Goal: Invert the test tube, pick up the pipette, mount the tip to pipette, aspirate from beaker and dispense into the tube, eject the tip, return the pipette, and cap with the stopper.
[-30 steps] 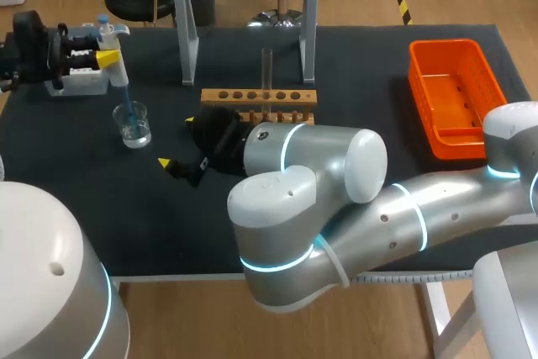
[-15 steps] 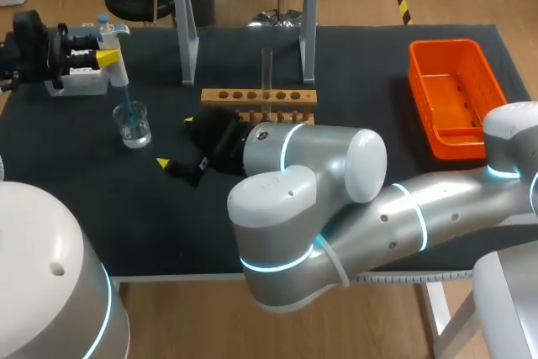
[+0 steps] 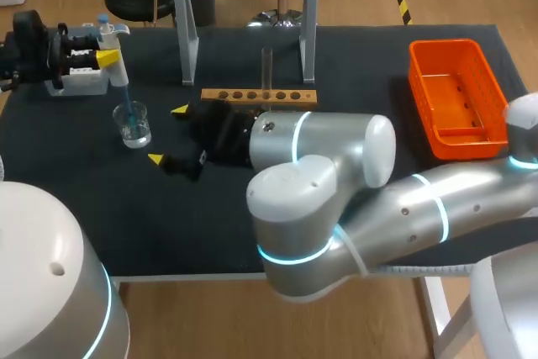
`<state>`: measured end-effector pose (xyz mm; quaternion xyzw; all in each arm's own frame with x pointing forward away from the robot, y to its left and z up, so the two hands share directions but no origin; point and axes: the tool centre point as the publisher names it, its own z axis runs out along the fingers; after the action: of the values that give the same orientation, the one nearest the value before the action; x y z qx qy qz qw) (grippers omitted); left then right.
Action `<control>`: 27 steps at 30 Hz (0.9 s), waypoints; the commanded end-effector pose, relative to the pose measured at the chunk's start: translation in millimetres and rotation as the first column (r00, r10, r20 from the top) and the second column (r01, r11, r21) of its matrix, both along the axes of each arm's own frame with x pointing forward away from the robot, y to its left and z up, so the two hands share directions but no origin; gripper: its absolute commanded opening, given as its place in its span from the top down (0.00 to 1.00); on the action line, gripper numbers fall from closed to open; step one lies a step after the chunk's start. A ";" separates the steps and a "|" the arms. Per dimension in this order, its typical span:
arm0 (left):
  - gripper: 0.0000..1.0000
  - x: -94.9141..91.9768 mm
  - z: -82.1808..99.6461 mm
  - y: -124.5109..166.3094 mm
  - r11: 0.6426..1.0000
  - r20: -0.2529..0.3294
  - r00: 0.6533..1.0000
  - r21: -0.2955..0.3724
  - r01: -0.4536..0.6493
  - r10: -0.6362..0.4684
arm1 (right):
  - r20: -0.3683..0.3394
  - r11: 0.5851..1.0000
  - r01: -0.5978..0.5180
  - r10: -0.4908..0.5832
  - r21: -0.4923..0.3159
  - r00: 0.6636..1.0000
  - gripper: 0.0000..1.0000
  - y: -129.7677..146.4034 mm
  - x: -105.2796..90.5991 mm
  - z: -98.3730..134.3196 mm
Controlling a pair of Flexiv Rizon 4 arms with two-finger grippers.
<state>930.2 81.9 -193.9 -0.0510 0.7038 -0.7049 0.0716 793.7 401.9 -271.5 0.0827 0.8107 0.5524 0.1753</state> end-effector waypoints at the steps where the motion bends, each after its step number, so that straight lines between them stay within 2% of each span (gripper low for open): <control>1: 1.00 0.6 0.5 0.4 1.000 -0.001 1.000 0.001 0.002 -0.002 | -0.085 0.965 -0.260 0.262 0.031 0.961 0.00 -28.9 -0.7 10.4; 5: 1.00 0.6 0.5 0.4 1.000 -0.001 1.000 0.001 0.002 -0.002 | -0.087 0.935 -0.353 0.355 0.031 0.931 0.00 -32.5 -6.5 22.9; 8: 1.00 0.6 0.5 0.4 1.000 -0.001 1.000 0.001 0.002 -0.002 | -0.075 0.889 -0.452 0.456 0.071 0.887 0.00 -34.5 -12.4 35.3; 9: 1.00 0.6 0.5 0.4 1.000 -0.001 1.000 0.001 0.002 -0.002 | -0.079 0.886 -0.459 0.463 0.061 0.883 0.00 -35.1 -14.1 39.7; 16: 1.00 0.6 0.5 0.4 1.000 -0.001 1.000 0.001 0.002 -0.002 | -0.040 0.792 -0.603 0.608 0.092 0.793 0.00 -37.3 -28.2 72.5; 23: 1.00 0.6 0.5 0.4 1.000 -0.001 1.000 0.001 0.002 -0.002 | -0.010 0.687 -0.714 0.721 0.137 0.692 0.00 -34.8 -31.4 103.2; 27: 1.00 0.6 0.5 0.4 1.000 -0.001 1.000 0.001 0.002 -0.002 | -0.007 0.615 -0.772 0.783 0.161 0.623 0.00 -30.8 -32.5 117.5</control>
<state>930.2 81.8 -193.9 -0.0510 0.7038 -0.7050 0.0716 757.9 387.5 -159.7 -0.0553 0.7446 0.6566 0.1068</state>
